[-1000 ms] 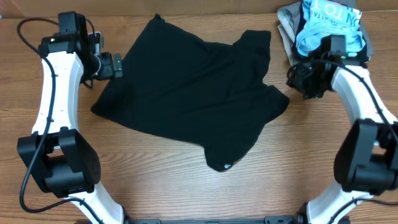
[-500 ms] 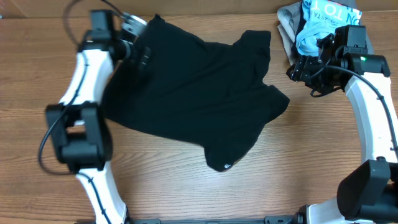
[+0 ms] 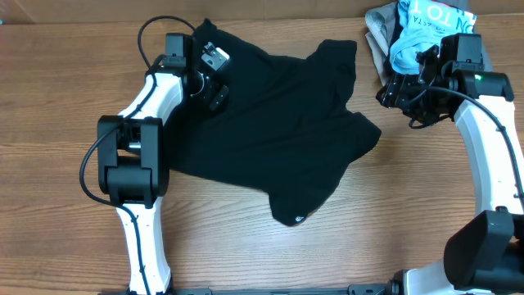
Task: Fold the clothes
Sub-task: 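Grasp the shirt's top left corner with the left gripper and pull left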
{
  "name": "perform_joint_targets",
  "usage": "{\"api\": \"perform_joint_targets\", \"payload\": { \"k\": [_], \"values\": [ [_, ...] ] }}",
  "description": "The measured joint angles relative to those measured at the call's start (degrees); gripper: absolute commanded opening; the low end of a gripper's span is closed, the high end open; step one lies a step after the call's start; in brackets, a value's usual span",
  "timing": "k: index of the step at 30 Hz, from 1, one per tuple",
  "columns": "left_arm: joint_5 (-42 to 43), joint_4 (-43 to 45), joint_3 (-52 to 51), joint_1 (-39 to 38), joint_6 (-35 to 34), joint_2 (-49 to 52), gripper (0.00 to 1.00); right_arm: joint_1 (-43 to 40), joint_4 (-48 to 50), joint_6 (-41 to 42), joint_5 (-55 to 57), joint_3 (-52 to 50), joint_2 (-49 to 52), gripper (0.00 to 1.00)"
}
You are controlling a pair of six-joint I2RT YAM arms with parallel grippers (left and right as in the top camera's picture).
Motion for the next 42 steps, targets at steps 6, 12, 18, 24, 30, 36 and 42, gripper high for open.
{"api": "perform_joint_targets", "payload": {
  "k": [6, 12, 18, 24, 30, 36, 42],
  "values": [
    [0.9, -0.94, 0.92, 1.05, -5.73, 1.25, 1.0, 0.0, -0.02, -0.02, -0.02, 0.0, 0.0, 0.75],
    [0.42, -1.62, 3.87, 3.02, -10.64, 3.3, 1.0, 0.0, 0.0, 0.0, -0.02, 0.0, 0.0, 0.76],
    [0.68, -3.87, 6.14, 7.34, -16.13, 4.76, 1.0, 0.0, -0.02, -0.02, -0.02, 0.0, 0.0, 0.77],
    [0.85, -7.87, 7.45, 13.22, -22.73, 4.85, 1.0, 0.0, -0.02, 0.0, -0.02, 0.0, 0.0, 0.77],
    [0.9, -12.0, 8.15, 19.04, -25.97, 4.55, 1.0, 0.0, -0.02, -0.04, -0.02, 0.0, 0.0, 0.77],
    [1.75, -13.97, 8.44, 22.67, -27.28, 4.26, 1.0, 0.0, 1.38, -0.13, -0.02, 0.0, 0.09, 0.82],
    [1.79, -17.92, 8.68, 23.5, -28.11, 2.64, 1.0, 0.0, 3.28, -0.22, -0.02, 0.0, -0.35, 0.93]
  ]
}}
